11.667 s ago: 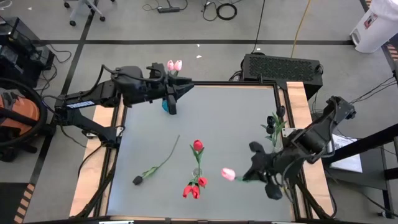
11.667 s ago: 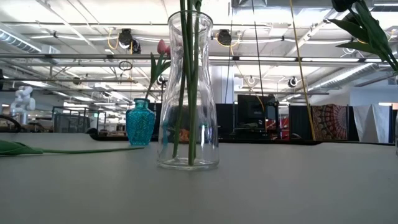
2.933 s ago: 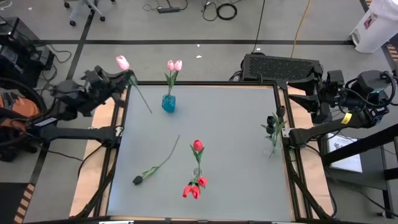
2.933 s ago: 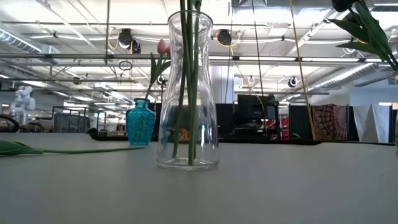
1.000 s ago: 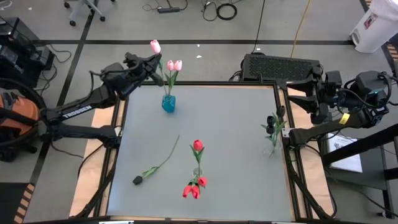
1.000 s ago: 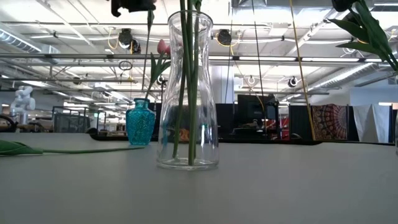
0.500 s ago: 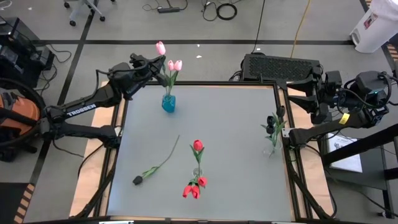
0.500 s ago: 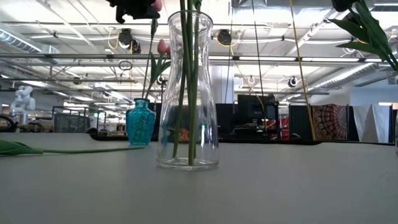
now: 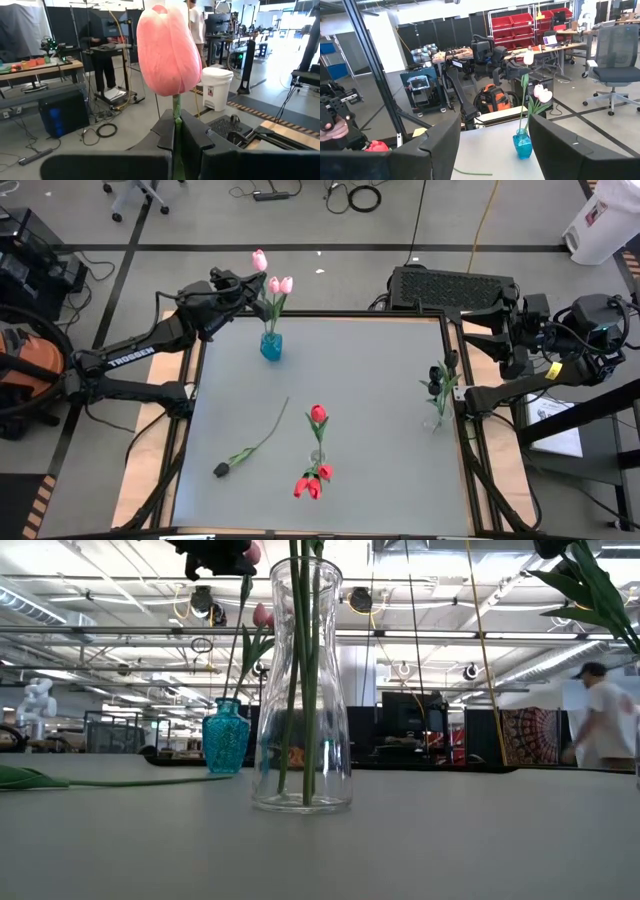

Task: Sort flowers into vase by color
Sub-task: Put the pink flower into the blue vase

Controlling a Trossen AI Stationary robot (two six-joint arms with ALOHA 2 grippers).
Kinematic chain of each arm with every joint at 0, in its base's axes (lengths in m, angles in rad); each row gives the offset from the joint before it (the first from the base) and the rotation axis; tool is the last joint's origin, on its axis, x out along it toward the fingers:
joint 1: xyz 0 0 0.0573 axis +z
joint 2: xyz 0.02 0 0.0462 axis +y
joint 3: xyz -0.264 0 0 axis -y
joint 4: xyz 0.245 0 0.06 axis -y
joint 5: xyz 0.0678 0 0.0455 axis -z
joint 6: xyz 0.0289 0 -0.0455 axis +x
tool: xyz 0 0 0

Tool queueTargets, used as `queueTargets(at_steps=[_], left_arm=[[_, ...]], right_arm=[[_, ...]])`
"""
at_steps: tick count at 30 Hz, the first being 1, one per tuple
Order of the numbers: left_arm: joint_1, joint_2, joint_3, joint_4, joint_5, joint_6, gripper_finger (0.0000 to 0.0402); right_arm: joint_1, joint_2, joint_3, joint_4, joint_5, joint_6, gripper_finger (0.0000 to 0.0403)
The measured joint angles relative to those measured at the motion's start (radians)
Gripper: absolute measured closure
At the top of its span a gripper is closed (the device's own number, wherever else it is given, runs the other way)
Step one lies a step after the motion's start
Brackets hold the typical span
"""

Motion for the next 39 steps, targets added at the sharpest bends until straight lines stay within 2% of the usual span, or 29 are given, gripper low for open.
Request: queueTargets(at_steps=[33, 39], left_arm=[[0.031, 0.038, 0.0, 0.01, -0.023, -0.005, 0.0388], [0.031, 0.038, 0.0, 0.01, -0.014, -0.005, 0.0356]], right_arm=[[0.0, 0.0, 0.0, 0.0, -0.001, 0.0, 0.0177], [0.0, 0.0, 0.0, 0.0, 0.0, 0.0, 0.0177]])
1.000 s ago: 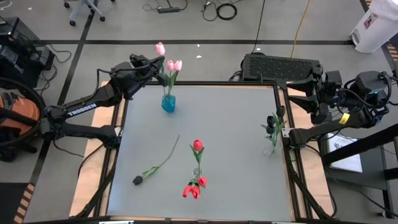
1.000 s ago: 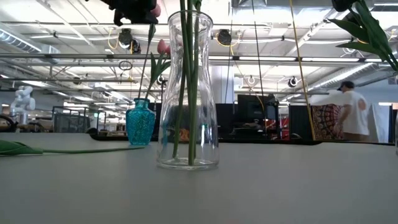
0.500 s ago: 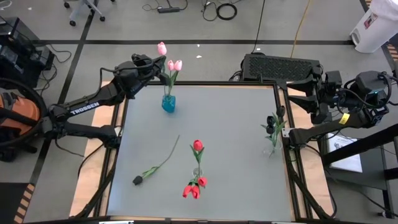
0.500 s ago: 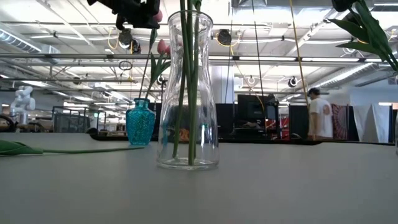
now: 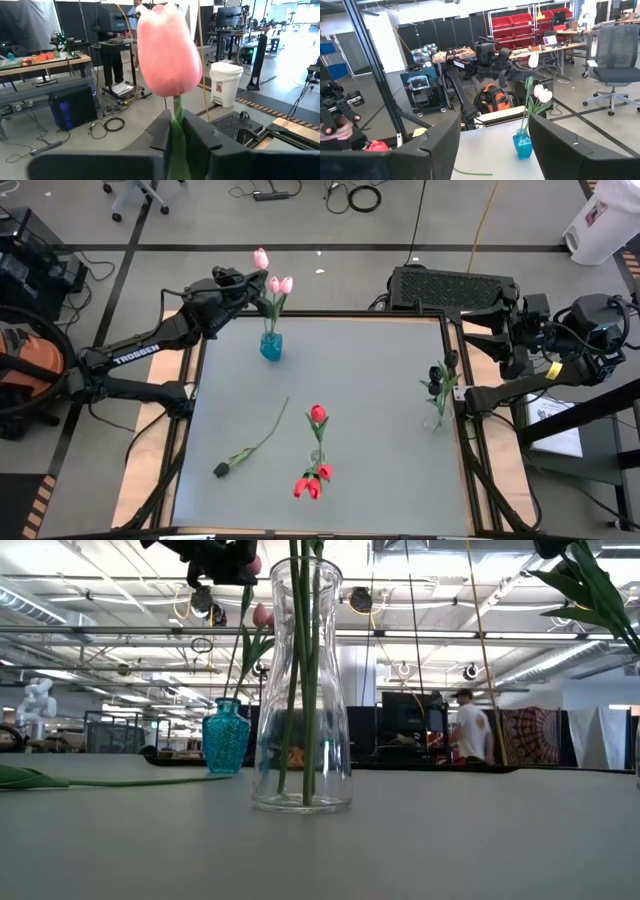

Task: Sort flowers into vase by color
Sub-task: Put the pink flower into the blue vase, then put the black flower into the right transparent vase

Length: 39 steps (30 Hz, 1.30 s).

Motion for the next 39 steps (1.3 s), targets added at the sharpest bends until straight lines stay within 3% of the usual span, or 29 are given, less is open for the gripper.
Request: queueTargets(at_steps=[6, 12, 20, 30, 39], left_arm=[[0.0, 0.0, 0.0, -0.002, 0.009, 0.0, 0.0305], [-0.015, -0.006, 0.0, -0.023, 0.025, 0.004, 0.0278], [-0.051, -0.055, 0.0, -0.211, 0.02, 0.008, 0.026], [-0.081, -0.183, 0.0, -0.377, -0.058, 0.0, 0.0244], [-0.082, -0.323, 0.0, -0.44, 0.029, -0.13, 0.0243]], right_arm=[[0.0, 0.0, 0.0, 0.0, 0.0, -0.003, 0.0177], [0.0, 0.0, 0.0, 0.0, 0.0, -0.003, 0.0177], [0.0, 0.0, 0.0, -0.001, 0.0, -0.011, 0.0177], [0.0, 0.0, 0.0, -0.029, 0.0, -0.011, 0.0177], [0.0, 0.0, 0.0, -0.029, 0.0, -0.012, 0.0177]])
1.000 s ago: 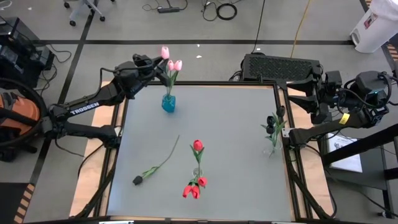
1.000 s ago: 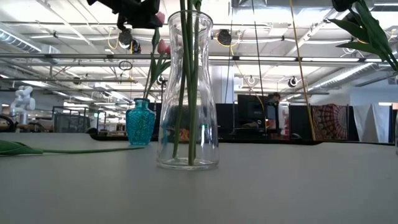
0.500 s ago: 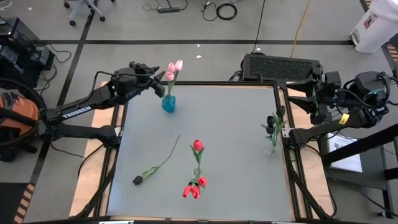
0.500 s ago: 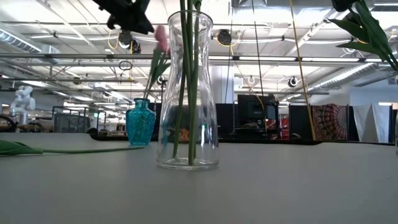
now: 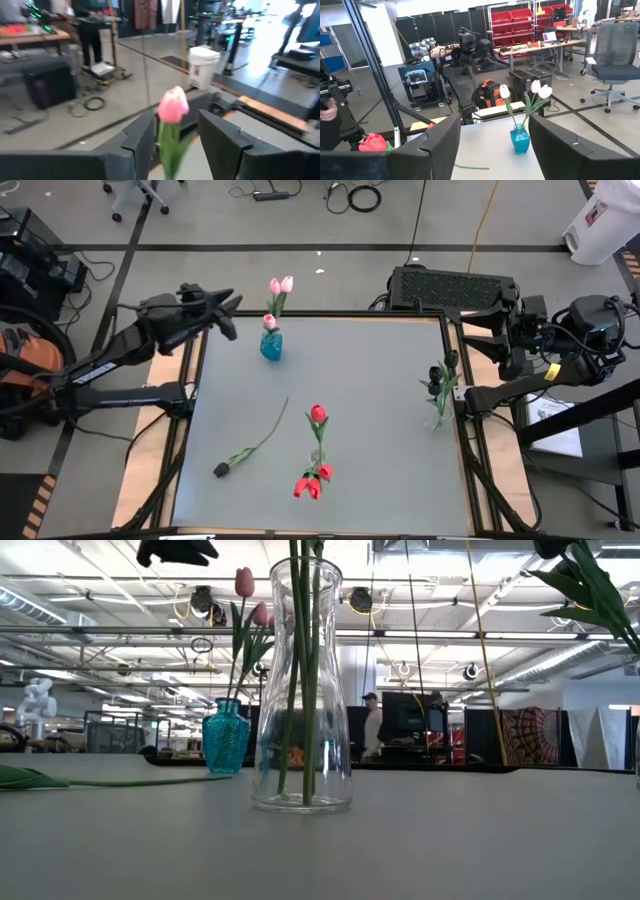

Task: Sort flowers into vase by color
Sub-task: Put the black flower into the right transparent vase

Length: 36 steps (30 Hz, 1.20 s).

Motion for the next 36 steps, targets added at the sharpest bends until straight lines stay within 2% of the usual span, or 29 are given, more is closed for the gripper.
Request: queueTargets(at_steps=[7, 14, 18, 29, 36], left_arm=[[0.0, -0.074, 0.0, -0.113, 0.145, -0.138, 0.0243], [0.0, -0.088, 0.001, -0.228, 0.389, -0.243, 0.0244], [0.0, -0.086, 0.001, -0.31, 0.481, -0.321, 0.0244], [0.0, -0.086, 0.001, -0.675, 0.601, -0.503, 0.0245], [-0.048, -0.079, 0.001, -0.758, 0.617, -0.595, 0.0245]], right_arm=[[0.0, 0.0, 0.0, 0.0, 0.0, 0.0, 0.0177], [0.0, 0.0, 0.0, 0.0, 0.0, -0.001, 0.0177], [0.0, 0.0, 0.0, 0.001, 0.0, 0.0, 0.0177], [0.0, 0.0, 0.0, 0.001, 0.0, 0.0, 0.0177], [0.0, 0.0, 0.0, 0.001, 0.0, 0.0, 0.0177]])
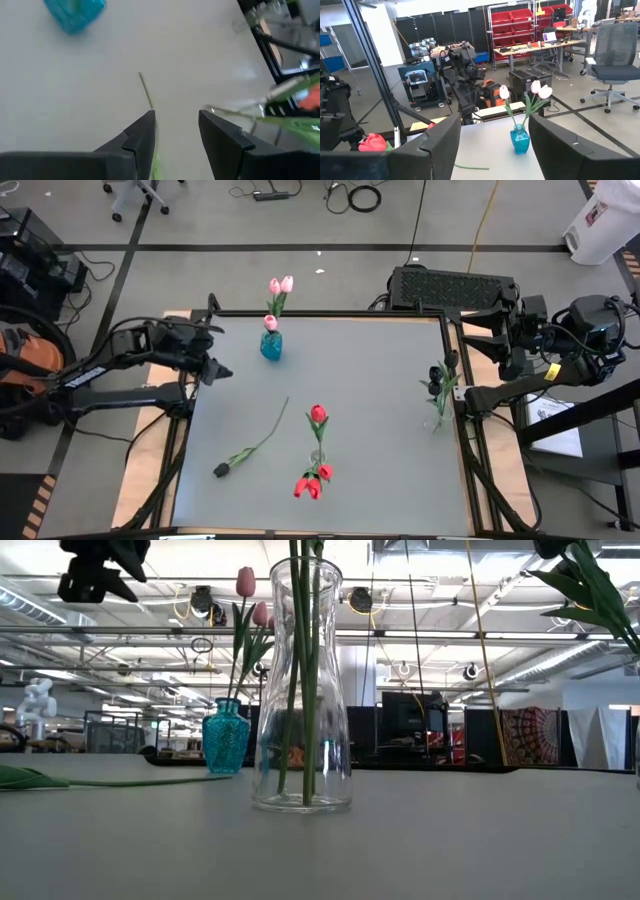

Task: Sort flowers into vase by color
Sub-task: Put the black flower into the right transparent vase

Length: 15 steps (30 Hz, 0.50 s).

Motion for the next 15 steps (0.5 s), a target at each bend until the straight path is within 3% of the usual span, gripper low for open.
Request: queueTargets(at_steps=[15], left_arm=[[-0.283, 0.234, 0.0, -0.008, 0.021, -0.035, 0.0245]], right_arm=[[0.0, 0.0, 0.0, 0.0, 0.0, -0.008, 0.0177]])
